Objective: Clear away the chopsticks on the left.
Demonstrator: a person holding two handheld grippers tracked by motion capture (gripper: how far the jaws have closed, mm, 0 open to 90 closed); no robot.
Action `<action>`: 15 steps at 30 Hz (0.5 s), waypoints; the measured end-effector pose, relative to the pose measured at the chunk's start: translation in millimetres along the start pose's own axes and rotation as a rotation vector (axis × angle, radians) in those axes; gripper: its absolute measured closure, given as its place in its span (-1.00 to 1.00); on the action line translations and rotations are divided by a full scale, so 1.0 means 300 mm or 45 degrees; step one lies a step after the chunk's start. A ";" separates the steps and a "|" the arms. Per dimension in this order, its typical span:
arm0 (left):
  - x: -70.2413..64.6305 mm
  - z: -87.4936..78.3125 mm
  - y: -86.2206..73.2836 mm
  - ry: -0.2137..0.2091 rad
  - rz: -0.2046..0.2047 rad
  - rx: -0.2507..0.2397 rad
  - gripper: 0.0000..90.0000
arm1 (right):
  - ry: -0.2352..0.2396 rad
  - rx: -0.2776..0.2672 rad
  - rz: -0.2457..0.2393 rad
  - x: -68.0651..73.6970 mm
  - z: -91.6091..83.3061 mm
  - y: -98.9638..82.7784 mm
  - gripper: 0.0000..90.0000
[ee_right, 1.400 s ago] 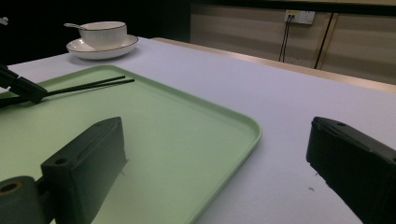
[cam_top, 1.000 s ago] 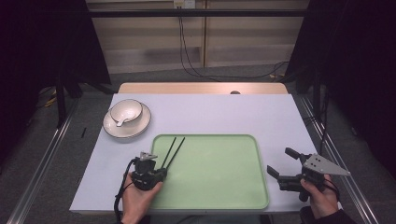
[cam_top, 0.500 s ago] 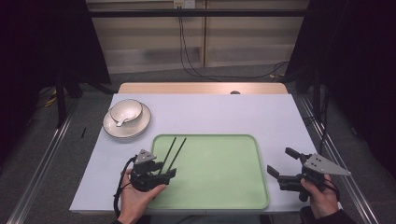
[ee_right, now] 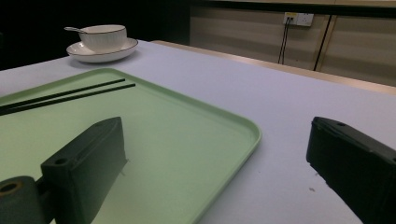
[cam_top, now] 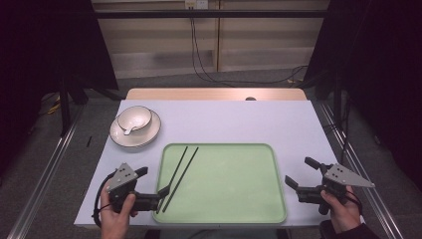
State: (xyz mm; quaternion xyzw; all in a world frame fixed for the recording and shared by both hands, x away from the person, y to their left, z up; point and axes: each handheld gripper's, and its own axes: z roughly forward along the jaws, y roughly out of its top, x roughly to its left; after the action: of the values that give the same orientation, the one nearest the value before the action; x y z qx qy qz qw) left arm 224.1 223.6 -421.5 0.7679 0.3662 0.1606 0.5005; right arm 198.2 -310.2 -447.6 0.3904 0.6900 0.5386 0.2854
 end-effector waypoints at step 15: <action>0.085 -0.162 -0.091 0.182 -0.117 -0.239 -0.98 | -0.001 0.005 0.010 -0.003 -0.001 -0.001 -0.90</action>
State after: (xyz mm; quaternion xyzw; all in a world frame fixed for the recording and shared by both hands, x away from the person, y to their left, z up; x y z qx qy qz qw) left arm 200.7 280.0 -427.1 0.6868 0.4190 0.2254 0.5495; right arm 198.4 -311.1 -448.0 0.3938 0.6894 0.5382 0.2828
